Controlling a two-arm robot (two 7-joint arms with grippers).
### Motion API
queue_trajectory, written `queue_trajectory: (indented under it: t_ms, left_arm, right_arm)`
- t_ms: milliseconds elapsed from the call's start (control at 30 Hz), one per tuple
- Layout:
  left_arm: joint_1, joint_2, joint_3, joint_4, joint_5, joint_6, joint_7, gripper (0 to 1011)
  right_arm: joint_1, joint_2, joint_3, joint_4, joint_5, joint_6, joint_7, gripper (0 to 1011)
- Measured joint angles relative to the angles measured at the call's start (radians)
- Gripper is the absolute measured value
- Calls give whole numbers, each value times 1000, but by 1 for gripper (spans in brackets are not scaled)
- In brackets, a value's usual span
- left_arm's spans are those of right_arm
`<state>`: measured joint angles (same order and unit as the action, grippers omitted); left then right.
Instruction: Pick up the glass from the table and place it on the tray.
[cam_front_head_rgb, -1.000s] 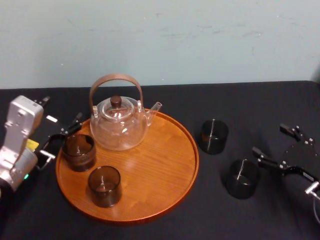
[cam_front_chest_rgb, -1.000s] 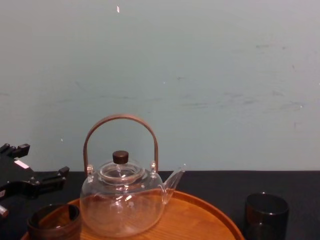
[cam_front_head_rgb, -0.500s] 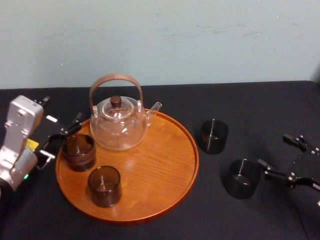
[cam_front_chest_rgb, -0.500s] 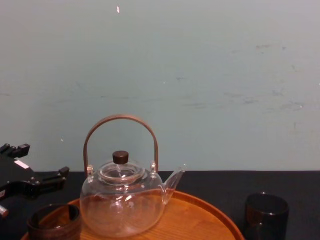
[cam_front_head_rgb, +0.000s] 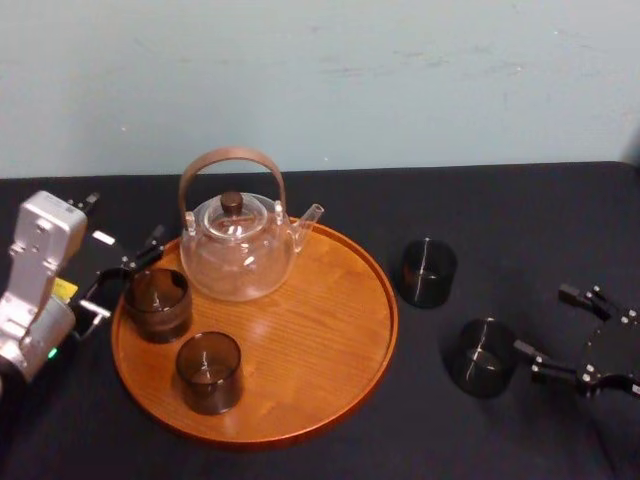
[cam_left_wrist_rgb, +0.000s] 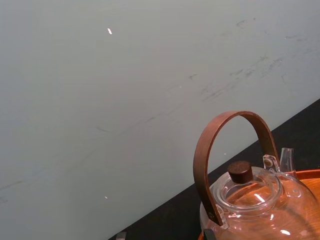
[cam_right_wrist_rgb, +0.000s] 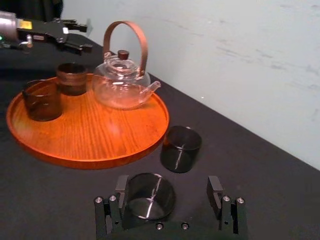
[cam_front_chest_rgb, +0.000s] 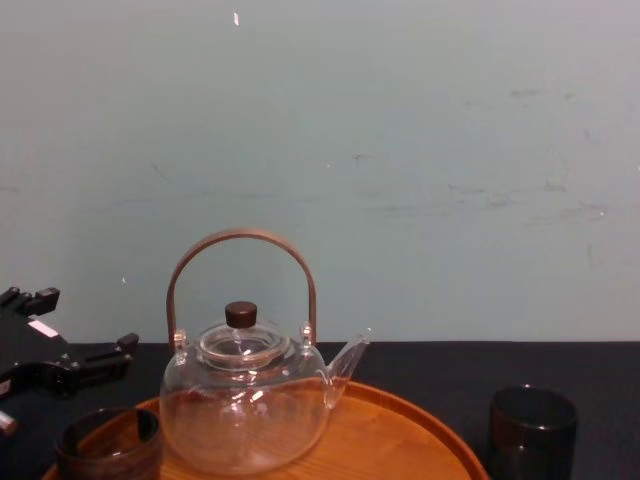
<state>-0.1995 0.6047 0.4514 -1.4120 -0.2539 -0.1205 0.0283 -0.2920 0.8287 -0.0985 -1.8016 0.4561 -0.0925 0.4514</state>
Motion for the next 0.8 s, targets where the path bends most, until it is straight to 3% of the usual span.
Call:
queue_trajectory:
  t_ms: [200,800]
  left_arm:
    - [0,0,0,0,0,0,0,1001]
    - [0,0,0,0,0,0,0,1001]
  right_arm:
    - [0,2,-4,4,-5,19,35,1002]
    - [46,-45,-35,30,-8,168,39,1002]
